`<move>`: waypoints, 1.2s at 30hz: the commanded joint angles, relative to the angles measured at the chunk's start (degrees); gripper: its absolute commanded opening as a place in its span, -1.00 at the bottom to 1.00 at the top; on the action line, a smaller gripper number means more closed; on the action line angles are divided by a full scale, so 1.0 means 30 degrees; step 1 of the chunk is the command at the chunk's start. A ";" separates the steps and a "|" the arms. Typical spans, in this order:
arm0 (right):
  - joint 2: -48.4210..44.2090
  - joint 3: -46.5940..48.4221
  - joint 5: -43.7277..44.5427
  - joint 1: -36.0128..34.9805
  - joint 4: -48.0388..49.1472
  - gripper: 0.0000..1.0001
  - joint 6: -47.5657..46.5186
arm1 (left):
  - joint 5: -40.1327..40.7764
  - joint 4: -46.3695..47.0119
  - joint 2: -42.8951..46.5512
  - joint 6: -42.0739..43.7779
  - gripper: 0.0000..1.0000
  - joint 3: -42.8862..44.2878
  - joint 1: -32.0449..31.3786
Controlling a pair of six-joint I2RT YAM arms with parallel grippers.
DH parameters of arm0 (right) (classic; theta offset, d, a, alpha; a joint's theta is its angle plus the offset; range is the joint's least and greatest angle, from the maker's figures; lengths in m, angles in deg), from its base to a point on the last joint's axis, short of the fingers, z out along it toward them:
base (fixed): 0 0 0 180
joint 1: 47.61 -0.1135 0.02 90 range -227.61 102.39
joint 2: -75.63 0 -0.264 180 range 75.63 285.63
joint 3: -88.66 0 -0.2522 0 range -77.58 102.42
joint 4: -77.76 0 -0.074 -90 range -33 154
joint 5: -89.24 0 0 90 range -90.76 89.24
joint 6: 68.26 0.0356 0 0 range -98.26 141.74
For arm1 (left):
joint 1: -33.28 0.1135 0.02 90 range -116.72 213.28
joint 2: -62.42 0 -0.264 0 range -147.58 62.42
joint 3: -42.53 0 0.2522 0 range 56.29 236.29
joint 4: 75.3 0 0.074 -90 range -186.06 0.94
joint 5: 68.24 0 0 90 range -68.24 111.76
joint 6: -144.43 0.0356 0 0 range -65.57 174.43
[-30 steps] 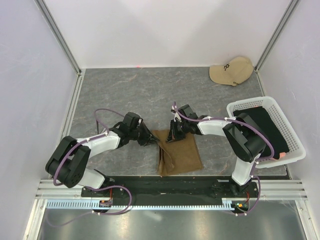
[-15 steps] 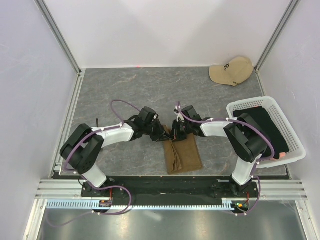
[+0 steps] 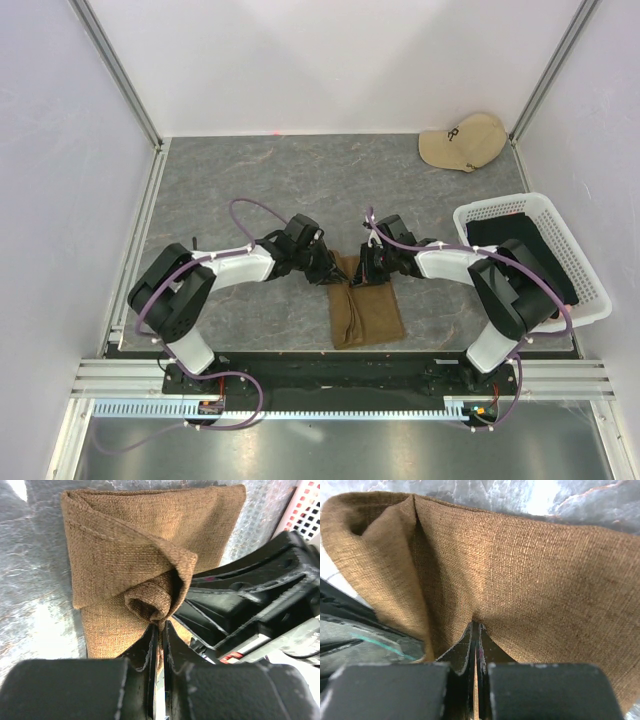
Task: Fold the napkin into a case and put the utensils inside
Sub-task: Fold the lower triangle-folded napkin at the center of the board.
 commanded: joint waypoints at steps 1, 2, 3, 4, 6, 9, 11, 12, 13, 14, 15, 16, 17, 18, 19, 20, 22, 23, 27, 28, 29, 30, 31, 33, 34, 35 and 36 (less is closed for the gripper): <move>0.0573 -0.0488 0.1604 0.0048 -0.0063 -1.00 -0.0947 | 0.0220 0.0007 -0.0734 0.0781 -0.96 0.1099 -0.0513; 0.0894 -0.0517 0.1605 0.0048 0.0111 -1.00 -0.1006 | 0.0074 0.0239 -0.0967 0.0578 -0.96 0.1187 -0.0572; 0.1013 -0.0575 0.1605 0.0048 0.0171 -1.00 -0.1006 | 0.0014 0.0357 -0.1434 0.0547 -0.96 0.1391 -0.0631; 0.1043 -0.0605 0.1576 0.0048 0.0317 -1.00 -0.0948 | 0.0014 0.0358 -0.1700 0.0547 -0.96 0.1538 -0.0718; 0.1102 -0.0606 0.1430 0.0048 0.0406 -1.00 -0.0889 | -0.0015 0.0388 -0.2197 0.0517 -0.96 0.1889 -0.0807; 0.0576 -0.0518 0.1195 0.0048 0.0202 -1.00 -0.0743 | 0.0218 0.0417 -0.2318 0.0488 -0.96 0.1950 -0.0807; -0.0124 -0.0343 0.1546 0.0048 -0.0439 -1.00 -0.0742 | 0.0394 0.0388 -0.2463 0.0459 -0.96 0.1979 -0.0807; -0.0332 -0.0139 0.1576 0.0048 -0.0647 -1.00 -0.0743 | 0.0366 0.0388 -0.2551 0.0430 -0.96 0.2066 -0.0807; -0.0537 -0.0021 0.1779 0.0048 -0.0910 -1.00 -0.0772 | 0.0336 0.0388 -0.2697 0.0429 -0.96 0.2125 -0.0807; -0.0974 0.0068 0.1897 0.0048 -0.1463 -1.00 -0.0859 | 0.0336 0.0388 -0.2727 0.0400 -0.96 0.2183 -0.0807; -0.1210 0.0156 0.2101 0.0048 -0.1730 -1.00 -0.0947 | 0.0394 0.0388 -0.2757 0.0458 -0.96 0.2213 -0.0807; -0.1416 0.0156 0.2277 0.0077 -0.1936 -1.00 -0.0948 | 0.0482 0.0388 -0.2757 0.0459 -0.96 0.2242 -0.0807; -0.1882 0.0127 0.2598 0.0107 -0.2315 -1.00 -0.1064 | 0.0599 0.0388 -0.2757 0.0459 -0.96 0.2272 -0.0807; -0.2031 -0.0018 0.2775 0.0107 -0.2435 -1.00 -0.1065 | 0.0658 0.0388 -0.2786 0.0459 -0.96 0.2301 -0.0778; -0.2207 -0.0135 0.2922 0.0107 -0.2523 -1.00 -0.1094 | 0.0745 0.0359 -0.2844 0.0459 -0.96 0.2359 -0.0807; -0.2354 -0.0369 0.3098 0.0136 -0.2524 -1.00 -0.1065 | 0.0746 0.0387 -0.2961 0.0459 -0.96 0.2476 -0.0807; -0.2355 -0.0633 0.3158 0.0136 -0.2407 -1.00 -0.1065 | 0.0600 0.0359 -0.3137 0.0459 -0.96 0.2652 -0.0807; -0.2326 -0.0896 0.3187 0.0107 -0.2232 -1.00 -0.1036 | 0.0600 0.0358 -0.3283 0.0430 -0.96 0.2769 -0.0807; -0.2004 -0.1366 0.3159 0.0107 -0.1763 -1.00 -0.1007 | 0.0892 0.0388 -0.3313 0.0166 -0.96 0.2916 -0.0807; -0.1627 -0.1367 0.3071 0.0107 -0.1559 -1.00 -0.1006 | 0.0893 0.0359 -0.3401 0.0224 -0.96 0.3033 -0.0807; -0.1507 -0.1454 0.3012 0.0107 -0.1470 -1.00 -0.1006 | 0.0893 0.0271 -0.3459 0.0195 -0.96 0.3237 -0.0807; -0.1390 -0.1513 0.2837 0.0107 -0.1295 -1.00 -0.0977 | 0.0893 0.0270 -0.3634 0.0166 -0.96 0.3297 -0.0807; -0.1214 -0.1630 0.2749 0.0107 -0.1061 -1.00 -0.0861 | 0.0893 0.0241 -0.3694 0.0108 -0.96 0.3355 -0.0807; -0.1125 -0.1602 0.2719 0.0078 -0.1058 -1.00 -0.0860 | 0.0922 0.0241 -0.3927 0.0107 -0.96 0.3415 -0.0807; -0.1241 -0.1572 0.2777 0.0107 -0.1291 -1.00 -0.0947 | 0.0922 0.0270 -0.4016 0.0049 -0.96 0.3473 -0.0807; -0.1416 -0.1398 0.2835 0.0107 -0.1525 -1.00 -0.0977 | 0.0922 0.0241 -0.4046 0.0078 -0.96 0.3502 -0.0807; -0.1679 -0.1280 0.3010 0.0107 -0.1789 -1.00 -0.1006 | 0.0980 0.0270 -0.4104 0.0078 -0.96 0.3502 -0.0807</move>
